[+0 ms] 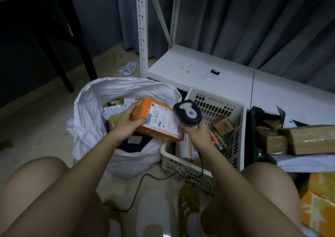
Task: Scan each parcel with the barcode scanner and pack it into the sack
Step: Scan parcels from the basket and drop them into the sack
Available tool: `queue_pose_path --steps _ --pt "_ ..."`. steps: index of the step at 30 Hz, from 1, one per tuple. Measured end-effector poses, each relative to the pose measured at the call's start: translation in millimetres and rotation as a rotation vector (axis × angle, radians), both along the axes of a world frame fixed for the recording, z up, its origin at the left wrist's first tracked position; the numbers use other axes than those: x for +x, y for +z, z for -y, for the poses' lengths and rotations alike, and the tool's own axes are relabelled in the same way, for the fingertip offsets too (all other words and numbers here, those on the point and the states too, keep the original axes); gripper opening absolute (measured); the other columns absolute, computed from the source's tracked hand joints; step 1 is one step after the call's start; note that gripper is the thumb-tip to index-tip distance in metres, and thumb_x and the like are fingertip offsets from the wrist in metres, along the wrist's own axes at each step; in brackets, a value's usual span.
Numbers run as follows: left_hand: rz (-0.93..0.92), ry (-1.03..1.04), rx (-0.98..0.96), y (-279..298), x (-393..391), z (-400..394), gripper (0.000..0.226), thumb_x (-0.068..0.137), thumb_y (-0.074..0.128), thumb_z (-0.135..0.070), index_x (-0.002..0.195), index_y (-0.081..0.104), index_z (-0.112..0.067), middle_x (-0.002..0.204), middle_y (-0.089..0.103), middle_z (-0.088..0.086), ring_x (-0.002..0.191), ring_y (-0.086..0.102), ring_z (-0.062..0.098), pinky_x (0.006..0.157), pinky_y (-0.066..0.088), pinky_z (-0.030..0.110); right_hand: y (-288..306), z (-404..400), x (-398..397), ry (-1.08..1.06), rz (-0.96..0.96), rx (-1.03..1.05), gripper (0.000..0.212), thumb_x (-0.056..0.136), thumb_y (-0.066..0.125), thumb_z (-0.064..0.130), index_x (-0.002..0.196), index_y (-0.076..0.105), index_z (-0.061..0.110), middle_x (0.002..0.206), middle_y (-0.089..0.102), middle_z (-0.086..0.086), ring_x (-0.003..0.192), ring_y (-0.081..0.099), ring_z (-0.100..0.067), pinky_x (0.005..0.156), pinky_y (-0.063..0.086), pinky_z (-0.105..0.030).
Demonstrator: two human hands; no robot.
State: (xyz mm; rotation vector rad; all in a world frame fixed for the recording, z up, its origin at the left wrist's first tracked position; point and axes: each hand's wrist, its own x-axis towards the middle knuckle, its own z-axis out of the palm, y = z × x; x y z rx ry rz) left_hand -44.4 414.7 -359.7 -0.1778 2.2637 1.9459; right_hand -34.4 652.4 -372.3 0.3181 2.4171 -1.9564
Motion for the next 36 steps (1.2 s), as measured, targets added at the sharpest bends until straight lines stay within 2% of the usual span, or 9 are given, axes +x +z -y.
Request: queue_pose_path --steps 2,5,8,12,16,23,31,34,36 --pt "-0.012 -0.005 -0.054 12.9 -8.0 9.2 0.073 0.084 0.072 -0.025 0.147 0.035 -0.030 0.125 0.054 -0.005 0.102 0.059 0.008 0.089 0.047 0.023 16.0 -4.2 4.2 0.169 -0.013 0.102 0.041 0.086 0.072 0.016 0.124 0.059 0.014 0.115 0.067 -0.006 0.100 0.060 -0.019 0.081 0.050 -0.034" --pt "-0.084 -0.066 -0.191 31.7 -17.1 14.1 0.073 0.088 0.068 -0.022 0.149 0.030 -0.023 0.129 0.046 -0.008 0.109 0.051 0.008 0.088 0.039 0.016 40.8 -5.9 9.8 0.376 -0.007 0.321 0.037 0.084 0.072 0.019 0.121 0.064 0.018 0.112 0.068 -0.003 0.101 0.062 -0.017 0.087 0.051 -0.036" --pt "-0.152 -0.094 -0.292 43.0 -25.0 15.9 0.071 0.089 0.067 -0.021 0.149 0.030 -0.018 0.132 0.041 -0.009 0.114 0.047 0.007 0.089 0.038 0.014 61.0 -4.6 13.9 0.506 -0.035 0.510 0.033 0.080 0.077 0.022 0.111 0.068 0.016 0.101 0.070 0.001 0.092 0.063 -0.013 0.082 0.053 -0.032" --pt "-0.192 -0.114 -0.327 49.7 -30.7 18.9 0.071 0.087 0.068 -0.023 0.148 0.032 -0.018 0.133 0.045 -0.004 0.118 0.053 0.015 0.097 0.045 0.027 70.6 -5.3 16.6 0.434 -0.087 0.557 0.032 0.075 0.079 0.031 0.104 0.071 0.020 0.097 0.073 0.003 0.091 0.066 -0.010 0.082 0.057 -0.039" --pt "-0.211 -0.121 -0.337 55.4 -29.9 20.5 0.071 0.088 0.067 -0.025 0.149 0.031 -0.020 0.133 0.044 -0.004 0.117 0.051 0.014 0.100 0.045 0.033 74.9 -7.1 16.8 0.374 -0.104 0.631 0.029 0.078 0.075 0.034 0.095 0.071 0.012 0.089 0.073 -0.005 0.085 0.068 -0.019 0.076 0.058 -0.046" --pt "-0.224 -0.127 -0.357 54.7 -30.2 26.2 0.072 0.086 0.068 -0.032 0.148 0.031 -0.030 0.138 0.042 -0.002 0.120 0.051 0.018 0.101 0.047 0.041 78.4 -7.6 18.2 0.364 -0.117 0.642 0.030 0.075 0.070 0.037 0.089 0.069 0.010 0.083 0.072 -0.006 0.079 0.068 -0.021 0.071 0.058 -0.048" --pt "-0.234 -0.101 -0.376 50.1 -32.7 35.3 0.072 0.085 0.069 -0.037 0.148 0.032 -0.031 0.145 0.038 0.002 0.126 0.048 0.021 0.104 0.045 0.043 84.3 2.6 16.5 0.393 -0.137 0.566 0.025 0.076 0.073 0.024 0.088 0.067 0.003 0.082 0.071 -0.012 0.080 0.068 -0.025 0.072 0.058 -0.049" --pt "-0.238 -0.061 -0.388 44.8 -35.5 44.0 0.077 0.080 0.071 -0.048 0.146 0.035 -0.033 0.145 0.038 0.002 0.127 0.046 0.024 0.105 0.043 0.047 84.3 10.4 10.1 0.375 -0.133 0.462 0.018 0.079 0.075 0.014 0.089 0.068 0.001 0.072 0.069 -0.005 0.068 0.065 -0.007 0.064 0.056 -0.032" --pt "-0.234 0.012 -0.426 37.5 -38.7 53.0 0.086 0.068 0.067 -0.067 0.144 0.034 -0.042 0.147 0.036 0.000 0.132 0.041 0.026 0.106 0.040 0.051 80.6 16.7 0.7 0.332 -0.102 0.328 0.014 0.080 0.075 0.011 0.091 0.068 0.006 0.067 0.064 0.005 0.058 0.057 0.004 0.056 0.048 -0.020"
